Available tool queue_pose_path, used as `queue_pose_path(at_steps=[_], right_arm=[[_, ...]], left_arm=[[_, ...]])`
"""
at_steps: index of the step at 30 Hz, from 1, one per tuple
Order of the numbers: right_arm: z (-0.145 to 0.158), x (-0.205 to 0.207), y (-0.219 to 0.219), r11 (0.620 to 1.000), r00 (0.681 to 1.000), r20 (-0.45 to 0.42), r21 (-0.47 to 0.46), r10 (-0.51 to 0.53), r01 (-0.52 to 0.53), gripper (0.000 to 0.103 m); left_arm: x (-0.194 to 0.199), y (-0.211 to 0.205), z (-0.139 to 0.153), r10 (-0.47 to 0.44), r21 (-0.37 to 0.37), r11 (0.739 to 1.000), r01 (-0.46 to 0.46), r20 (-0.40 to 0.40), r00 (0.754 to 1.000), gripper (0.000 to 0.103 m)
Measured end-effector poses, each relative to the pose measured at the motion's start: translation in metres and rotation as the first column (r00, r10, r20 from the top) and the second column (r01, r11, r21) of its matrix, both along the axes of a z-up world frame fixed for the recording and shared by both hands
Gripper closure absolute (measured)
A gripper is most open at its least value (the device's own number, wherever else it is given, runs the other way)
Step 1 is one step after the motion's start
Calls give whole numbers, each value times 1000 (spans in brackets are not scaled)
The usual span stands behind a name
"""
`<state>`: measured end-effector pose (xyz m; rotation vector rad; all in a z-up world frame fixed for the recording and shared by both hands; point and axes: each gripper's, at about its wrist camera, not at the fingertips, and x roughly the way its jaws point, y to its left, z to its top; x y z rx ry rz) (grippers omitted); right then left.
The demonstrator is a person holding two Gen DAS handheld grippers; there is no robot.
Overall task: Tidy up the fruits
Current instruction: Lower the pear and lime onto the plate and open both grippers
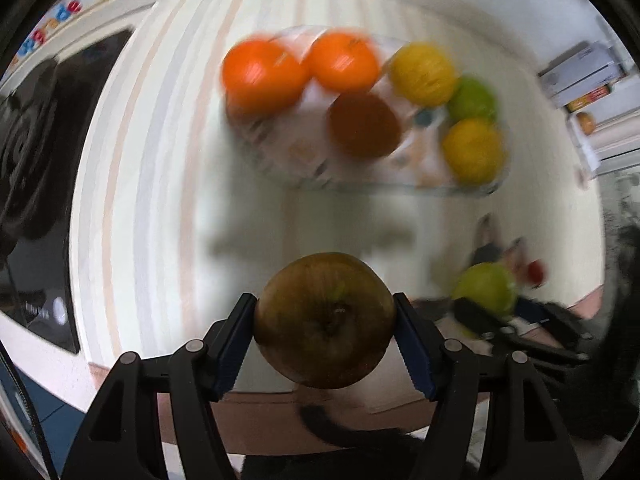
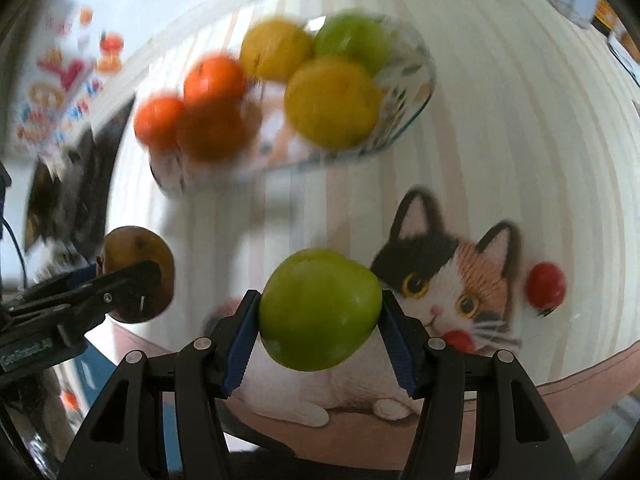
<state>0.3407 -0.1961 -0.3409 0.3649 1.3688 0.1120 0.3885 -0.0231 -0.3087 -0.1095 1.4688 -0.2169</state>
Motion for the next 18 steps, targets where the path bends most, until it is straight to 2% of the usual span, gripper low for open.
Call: queue_pose_path(at_steps=[2, 7, 12, 18], right_arm=[[14, 12, -19, 998, 998, 27, 38, -51, 50, 42], [33, 50, -61, 987, 987, 65, 77, -144, 139, 42], [28, 94, -87, 979, 981, 44, 88, -188, 184, 42], [11, 111, -89, 983, 986, 3, 67, -170, 169, 42]], left_arm=[[17, -16, 21, -21, -32, 999, 22, 36, 999, 38], [69, -56, 49, -72, -32, 997, 74, 75, 995, 38], [110, -84, 39, -100, -18, 995, 101, 31, 995, 38], [130, -95, 17, -128, 40, 991, 130, -31, 991, 38]])
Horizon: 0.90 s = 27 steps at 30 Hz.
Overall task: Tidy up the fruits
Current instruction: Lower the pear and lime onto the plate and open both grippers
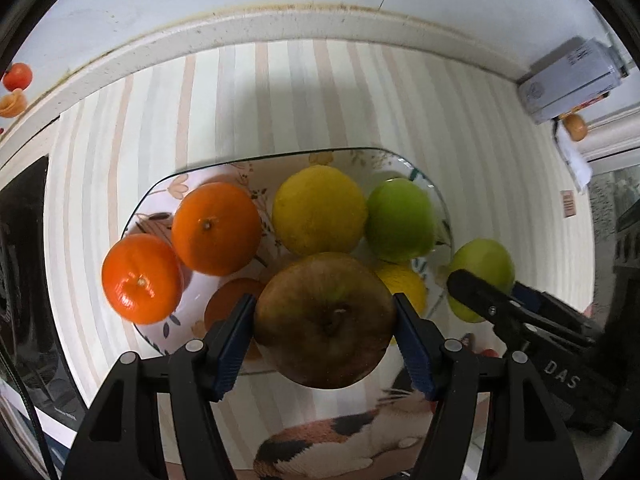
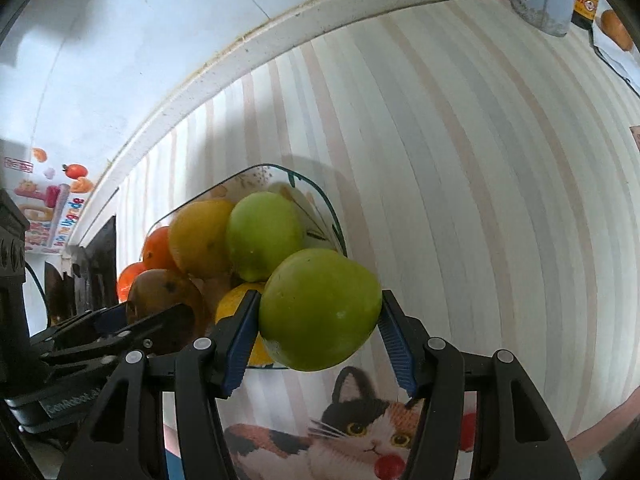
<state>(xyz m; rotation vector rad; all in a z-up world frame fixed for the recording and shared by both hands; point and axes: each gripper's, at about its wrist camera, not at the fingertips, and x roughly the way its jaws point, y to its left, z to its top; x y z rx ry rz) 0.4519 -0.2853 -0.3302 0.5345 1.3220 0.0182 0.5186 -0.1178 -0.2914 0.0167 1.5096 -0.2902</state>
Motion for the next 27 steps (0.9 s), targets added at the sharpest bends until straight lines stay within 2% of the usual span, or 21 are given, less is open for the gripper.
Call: queue_pose_path(at_steps=[9, 11, 13, 15, 18, 27], right_arm=[[-6, 5, 1, 1000, 1000, -8, -7, 6, -6, 41], [-5, 6, 1, 1000, 1000, -11, -7, 8, -9, 41], [-7, 6, -1, 1000, 1000, -21, 11, 10, -10, 35], [-8, 5, -2, 1000, 1000, -24, 21, 2, -1, 31], [-8, 6, 1, 999, 1000, -22, 33, 13, -12, 31], [-2, 5, 7, 1000, 999, -21, -2, 29, -29, 12]], left_arm=[[4, -6, -9, 17, 10, 1000, -17, -22, 1000, 37], [1, -4, -9, 20, 27, 999, -19, -13, 1000, 33], [2, -1, -8, 36, 26, 999, -35, -10, 999, 18], [2, 5, -8, 49, 23, 999, -48, -5, 999, 11], [2, 14, -7, 75, 17, 997, -75, -6, 997, 11], [-2, 33, 10, 107, 0, 994, -107, 39, 993, 10]])
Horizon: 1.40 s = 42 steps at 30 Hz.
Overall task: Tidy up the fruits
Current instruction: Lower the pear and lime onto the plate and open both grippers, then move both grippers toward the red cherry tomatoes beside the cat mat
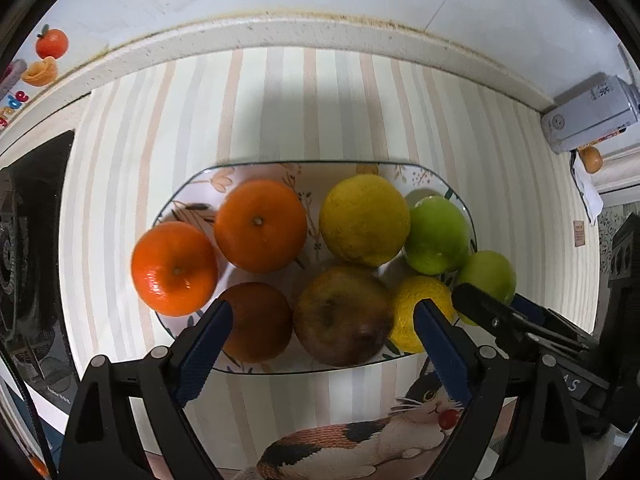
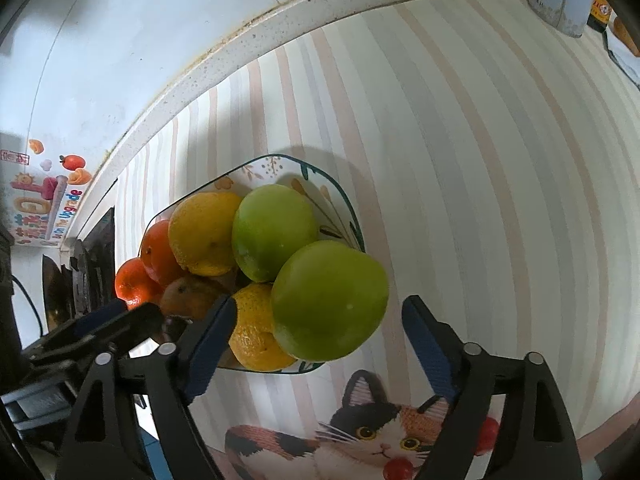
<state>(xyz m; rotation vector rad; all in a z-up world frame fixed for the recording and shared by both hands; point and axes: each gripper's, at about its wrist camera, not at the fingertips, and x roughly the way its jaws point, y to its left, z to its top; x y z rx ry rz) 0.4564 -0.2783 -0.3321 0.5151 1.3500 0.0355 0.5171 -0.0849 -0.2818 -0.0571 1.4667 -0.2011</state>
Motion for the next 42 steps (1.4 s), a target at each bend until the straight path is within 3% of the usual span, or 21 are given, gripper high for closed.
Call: queue_pose_path(at_steps=[5, 8, 12, 23, 33, 42], right_arm=[[14, -10, 4, 994, 1000, 2, -108, 29, -29, 9], [32, -24, 17, 971, 996, 28, -227, 80, -72, 8], [49, -46, 37, 942, 989, 51, -316, 138, -115, 8], [88, -103, 72, 918, 976, 103, -372, 190, -140, 8], [141, -157, 85, 919, 962, 177, -372, 210, -132, 8], [185, -203, 93, 928, 945, 245, -352, 216, -121, 8]], left_arm=[[-4, 8, 16, 15, 13, 1000, -16, 50, 999, 10], [-14, 17, 25, 33, 25, 999, -36, 84, 996, 10], [-34, 31, 38, 50, 88, 994, -64, 150, 987, 10], [-105, 59, 54, 76, 125, 987, -105, 222, 972, 10], [-159, 74, 105, 105, 83, 987, -139, 330, 938, 10], [-203, 71, 144, 79, 62, 992, -111, 381, 921, 10]])
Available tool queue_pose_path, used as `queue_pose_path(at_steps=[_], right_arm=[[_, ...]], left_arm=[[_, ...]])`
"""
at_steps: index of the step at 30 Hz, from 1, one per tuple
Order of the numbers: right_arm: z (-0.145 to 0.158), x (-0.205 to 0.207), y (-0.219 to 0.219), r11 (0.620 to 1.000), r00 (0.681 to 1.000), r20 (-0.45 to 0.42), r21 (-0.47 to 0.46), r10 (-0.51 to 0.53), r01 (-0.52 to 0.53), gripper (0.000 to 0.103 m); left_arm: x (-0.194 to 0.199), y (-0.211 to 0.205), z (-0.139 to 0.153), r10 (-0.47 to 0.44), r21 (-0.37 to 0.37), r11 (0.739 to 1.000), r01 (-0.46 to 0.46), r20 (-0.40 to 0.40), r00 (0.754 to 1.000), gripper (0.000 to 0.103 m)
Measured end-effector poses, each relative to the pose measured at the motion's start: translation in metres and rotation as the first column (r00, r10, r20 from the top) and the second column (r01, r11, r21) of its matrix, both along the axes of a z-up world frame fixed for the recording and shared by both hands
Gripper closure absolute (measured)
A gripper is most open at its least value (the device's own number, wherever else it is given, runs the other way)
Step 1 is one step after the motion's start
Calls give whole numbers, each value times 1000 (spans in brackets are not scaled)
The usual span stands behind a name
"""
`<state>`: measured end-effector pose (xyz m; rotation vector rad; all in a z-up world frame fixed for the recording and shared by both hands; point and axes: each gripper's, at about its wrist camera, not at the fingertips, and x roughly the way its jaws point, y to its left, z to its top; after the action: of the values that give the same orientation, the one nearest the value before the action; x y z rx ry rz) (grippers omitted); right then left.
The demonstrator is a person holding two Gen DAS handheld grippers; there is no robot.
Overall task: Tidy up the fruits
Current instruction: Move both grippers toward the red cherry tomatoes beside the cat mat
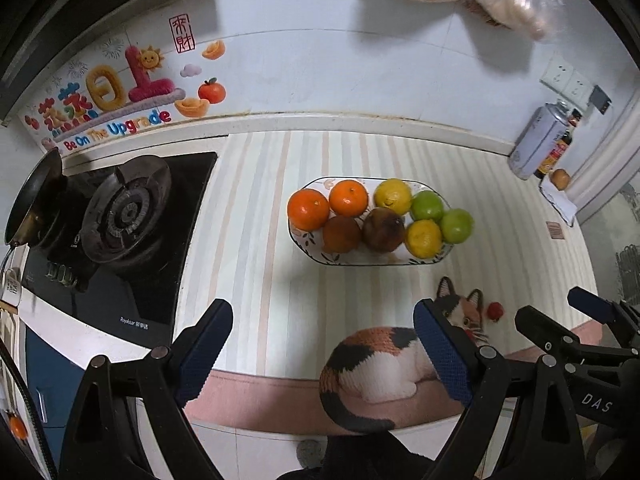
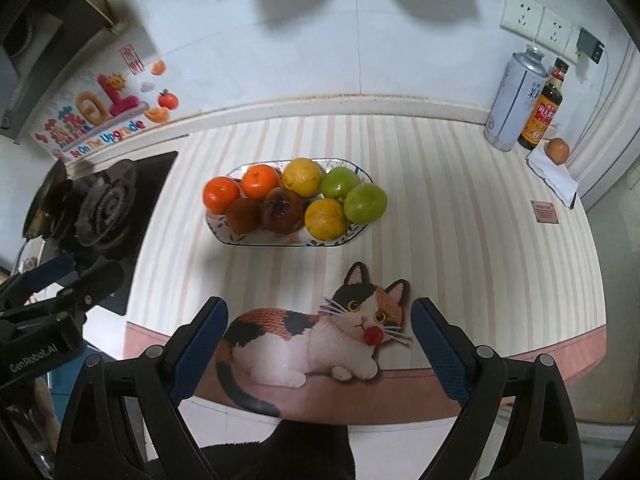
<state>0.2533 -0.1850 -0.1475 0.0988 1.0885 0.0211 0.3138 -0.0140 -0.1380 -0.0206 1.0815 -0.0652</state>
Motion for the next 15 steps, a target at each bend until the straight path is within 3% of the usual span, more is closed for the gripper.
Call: queue_pose_path(at_steps=[7, 15], right_arm=[[36, -31, 6, 1000, 998, 64, 3, 5, -6, 8], [53, -42, 11, 1000, 995, 94, 10, 14, -15, 8]], left_arm=[[-28, 0, 28, -6, 0, 1000, 6, 56, 998, 10], [-47, 2, 50, -5, 20, 1000, 2, 129, 992, 10]])
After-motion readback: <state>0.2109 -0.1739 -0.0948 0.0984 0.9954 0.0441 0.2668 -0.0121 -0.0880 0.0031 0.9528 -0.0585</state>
